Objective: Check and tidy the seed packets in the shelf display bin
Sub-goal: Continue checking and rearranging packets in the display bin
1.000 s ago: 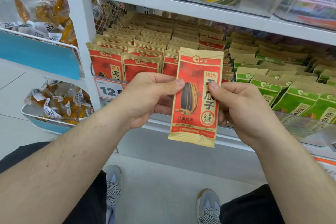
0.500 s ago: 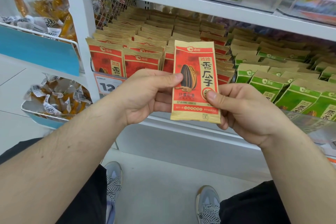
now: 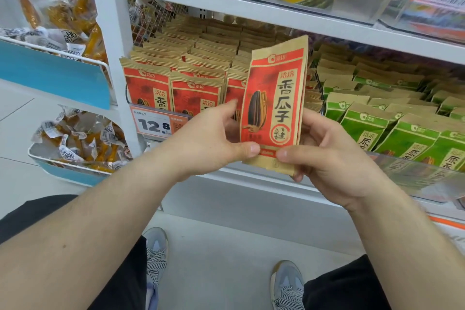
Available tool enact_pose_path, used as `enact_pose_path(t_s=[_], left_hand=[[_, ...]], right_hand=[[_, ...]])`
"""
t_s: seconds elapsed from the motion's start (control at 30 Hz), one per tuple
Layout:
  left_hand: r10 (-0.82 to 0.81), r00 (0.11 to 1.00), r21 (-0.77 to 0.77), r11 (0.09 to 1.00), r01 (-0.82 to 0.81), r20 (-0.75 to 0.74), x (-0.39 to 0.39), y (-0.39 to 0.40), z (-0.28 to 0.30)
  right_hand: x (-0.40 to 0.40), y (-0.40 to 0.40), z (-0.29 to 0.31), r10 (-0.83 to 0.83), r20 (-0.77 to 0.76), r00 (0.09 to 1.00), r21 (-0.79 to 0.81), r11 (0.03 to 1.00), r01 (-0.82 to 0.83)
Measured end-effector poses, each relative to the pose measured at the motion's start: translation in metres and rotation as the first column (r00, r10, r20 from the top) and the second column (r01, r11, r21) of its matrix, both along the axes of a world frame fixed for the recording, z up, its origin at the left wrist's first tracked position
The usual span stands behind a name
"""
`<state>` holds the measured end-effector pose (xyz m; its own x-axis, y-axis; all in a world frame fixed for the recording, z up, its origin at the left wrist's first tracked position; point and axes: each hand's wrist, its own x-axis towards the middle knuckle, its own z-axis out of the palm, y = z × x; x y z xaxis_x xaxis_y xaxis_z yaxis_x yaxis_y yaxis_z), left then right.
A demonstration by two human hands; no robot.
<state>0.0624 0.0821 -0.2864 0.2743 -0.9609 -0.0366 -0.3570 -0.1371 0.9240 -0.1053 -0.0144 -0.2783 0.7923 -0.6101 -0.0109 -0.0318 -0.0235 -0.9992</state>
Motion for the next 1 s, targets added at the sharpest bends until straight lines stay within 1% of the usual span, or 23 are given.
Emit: enact_pose_path(t_s=[0.03, 0.07, 0.1, 0.13, 0.17, 0.2, 0.23, 0.27, 0.3, 0.33, 0.37, 0.43, 0.47, 0.5, 0.57, 0.6, 0.63, 0.8, 0.9, 1.0], left_hand=[[0.112, 0.983, -0.009, 0.994, -0.112, 0.147, -0.003, -0.001, 0.001], [0.205, 0.953, -0.053, 0.979, -0.199, 0.224, -0.007, 0.000, 0.004], [0.232, 0.955, -0.109, 0.971, -0.215, 0.187, -0.011, 0.000, 0.005], [0.192, 0.979, -0.155, 0.971, -0.180, 0.069, -0.015, 0.002, 0.007], [0.117, 0.991, -0.179, 0.976, -0.127, -0.065, -0.019, 0.003, 0.008], [0.063, 0.981, -0.182, 0.978, -0.097, -0.183, -0.022, 0.003, 0.006], [0.057, 0.965, -0.172, 0.980, -0.104, -0.258, -0.023, 0.002, 0.001], [0.092, 0.947, -0.154, 0.977, -0.145, -0.308, -0.021, -0.001, -0.004], [0.136, 0.929, -0.137, 0.972, -0.193, -0.344, -0.018, -0.004, -0.007], [0.171, 0.908, -0.106, 0.968, -0.227, -0.381, -0.013, -0.006, -0.009], [0.171, 0.894, -0.067, 0.974, -0.217, -0.414, -0.008, -0.007, -0.010], [0.091, 0.892, -0.007, 0.994, -0.105, -0.442, -0.001, -0.006, -0.010], [0.016, 0.899, 0.007, 1.000, -0.015, -0.437, 0.001, -0.004, -0.010], [-0.065, 0.902, 0.010, 0.997, 0.077, -0.427, 0.001, -0.002, -0.010], [-0.183, 0.890, 0.017, 0.978, 0.209, -0.418, -0.002, 0.001, -0.011], [-0.211, 0.884, 0.022, 0.970, 0.241, -0.417, -0.003, 0.001, -0.011], [-0.223, 0.880, 0.025, 0.966, 0.257, -0.419, -0.004, 0.000, -0.012], [-0.247, 0.873, 0.007, 0.961, 0.275, -0.420, -0.002, -0.001, -0.011], [-0.175, 0.873, -0.038, 0.983, 0.177, -0.456, 0.001, -0.003, -0.009], [-0.106, 0.848, -0.101, 0.993, 0.062, -0.519, 0.005, -0.004, -0.007]], right_hand=[[0.002, 0.003, 0.001, -0.062, -0.018, 0.998, -0.094, 0.994, 0.060], [0.003, 0.005, 0.000, -0.135, -0.043, 0.990, -0.204, 0.971, 0.123], [0.005, 0.009, -0.001, -0.207, -0.070, 0.976, -0.337, 0.926, 0.172], [0.007, 0.013, -0.003, -0.264, -0.091, 0.960, -0.505, 0.843, 0.184], [0.009, 0.018, -0.007, -0.304, -0.124, 0.944, -0.664, 0.733, 0.149], [0.012, 0.023, -0.012, -0.319, -0.169, 0.933, -0.759, 0.646, 0.083], [0.015, 0.029, -0.015, -0.317, -0.225, 0.922, -0.794, 0.608, 0.015], [0.016, 0.032, -0.019, -0.302, -0.262, 0.916, -0.796, 0.604, -0.029], [0.018, 0.034, -0.020, -0.296, -0.266, 0.917, -0.790, 0.612, -0.032], [0.018, 0.032, -0.019, -0.313, -0.234, 0.921, -0.778, 0.627, 0.016], [0.017, 0.027, -0.017, -0.355, -0.187, 0.916, -0.747, 0.657, 0.102], [0.014, 0.016, -0.009, -0.472, -0.104, 0.875, -0.642, 0.704, 0.303], [0.011, 0.011, -0.006, -0.501, -0.092, 0.860, -0.563, 0.739, 0.370], [0.009, 0.007, -0.004, -0.485, -0.094, 0.869, -0.462, 0.794, 0.394], [0.007, 0.005, 0.000, -0.391, -0.066, 0.918, -0.245, 0.898, 0.365], [0.006, 0.006, 0.001, -0.350, -0.043, 0.936, -0.168, 0.926, 0.338], [0.006, 0.007, 0.001, -0.332, -0.028, 0.943, -0.135, 0.936, 0.326], [0.003, 0.004, -0.001, -0.364, -0.026, 0.931, -0.122, 0.925, 0.359], [0.002, 0.001, 0.002, -0.306, -0.065, 0.950, -0.084, 0.950, 0.300], [-0.001, -0.002, 0.004, -0.198, -0.149, 0.969, -0.110, 0.977, 0.182]])
